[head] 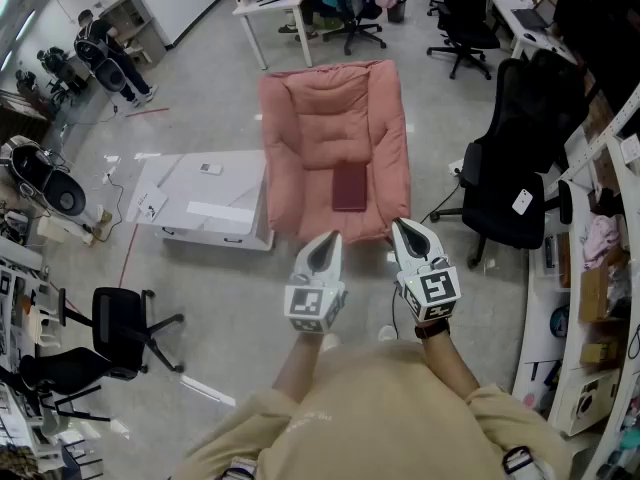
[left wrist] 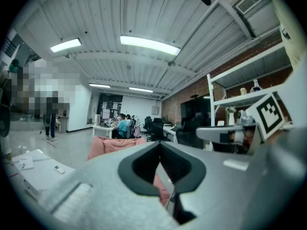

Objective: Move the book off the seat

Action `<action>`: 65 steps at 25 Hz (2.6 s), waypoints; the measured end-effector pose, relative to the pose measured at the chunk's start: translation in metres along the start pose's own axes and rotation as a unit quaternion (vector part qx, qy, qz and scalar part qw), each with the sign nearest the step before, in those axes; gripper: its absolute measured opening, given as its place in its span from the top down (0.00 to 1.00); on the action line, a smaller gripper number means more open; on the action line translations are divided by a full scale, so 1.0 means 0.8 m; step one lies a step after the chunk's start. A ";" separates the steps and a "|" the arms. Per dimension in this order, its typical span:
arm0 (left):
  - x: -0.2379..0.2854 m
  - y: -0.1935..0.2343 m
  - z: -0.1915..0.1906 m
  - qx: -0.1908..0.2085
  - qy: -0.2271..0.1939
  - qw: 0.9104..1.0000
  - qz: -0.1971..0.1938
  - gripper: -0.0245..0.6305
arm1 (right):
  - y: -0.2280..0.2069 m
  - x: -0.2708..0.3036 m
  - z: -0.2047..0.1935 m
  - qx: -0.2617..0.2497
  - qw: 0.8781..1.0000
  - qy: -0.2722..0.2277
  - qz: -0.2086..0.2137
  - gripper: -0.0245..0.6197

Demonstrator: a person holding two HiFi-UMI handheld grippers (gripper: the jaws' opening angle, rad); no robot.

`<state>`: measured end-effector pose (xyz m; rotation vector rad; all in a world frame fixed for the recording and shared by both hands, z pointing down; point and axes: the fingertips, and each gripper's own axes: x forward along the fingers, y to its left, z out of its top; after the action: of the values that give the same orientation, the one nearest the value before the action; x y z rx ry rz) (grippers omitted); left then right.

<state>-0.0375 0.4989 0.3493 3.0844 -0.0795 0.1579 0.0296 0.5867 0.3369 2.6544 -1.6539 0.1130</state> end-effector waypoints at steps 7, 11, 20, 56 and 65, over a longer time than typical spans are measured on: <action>0.023 -0.054 -0.005 0.004 0.009 1.000 0.004 0.96 | -0.060 -0.040 -0.005 0.011 1.000 -0.009 -0.006 0.95; 0.033 -0.087 -0.028 0.006 0.033 0.999 -0.002 0.96 | -0.093 -0.051 -0.042 0.042 0.999 0.012 -0.016 0.95; 0.065 -0.039 -0.072 -0.021 0.067 0.997 0.019 0.96 | -0.098 -0.003 -0.085 0.084 0.996 0.022 0.007 0.95; 0.445 0.309 -0.405 -0.156 0.344 0.925 -0.034 0.80 | -0.214 0.427 -0.367 0.222 0.942 0.251 0.002 0.89; 0.566 0.277 -0.557 -0.169 0.426 0.888 -0.046 0.56 | -0.279 0.483 -0.465 0.282 0.925 0.256 -0.015 0.85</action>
<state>0.3556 0.2801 0.8495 2.4007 0.0712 1.2960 0.3793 0.3570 0.7403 2.6294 -1.5562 1.3394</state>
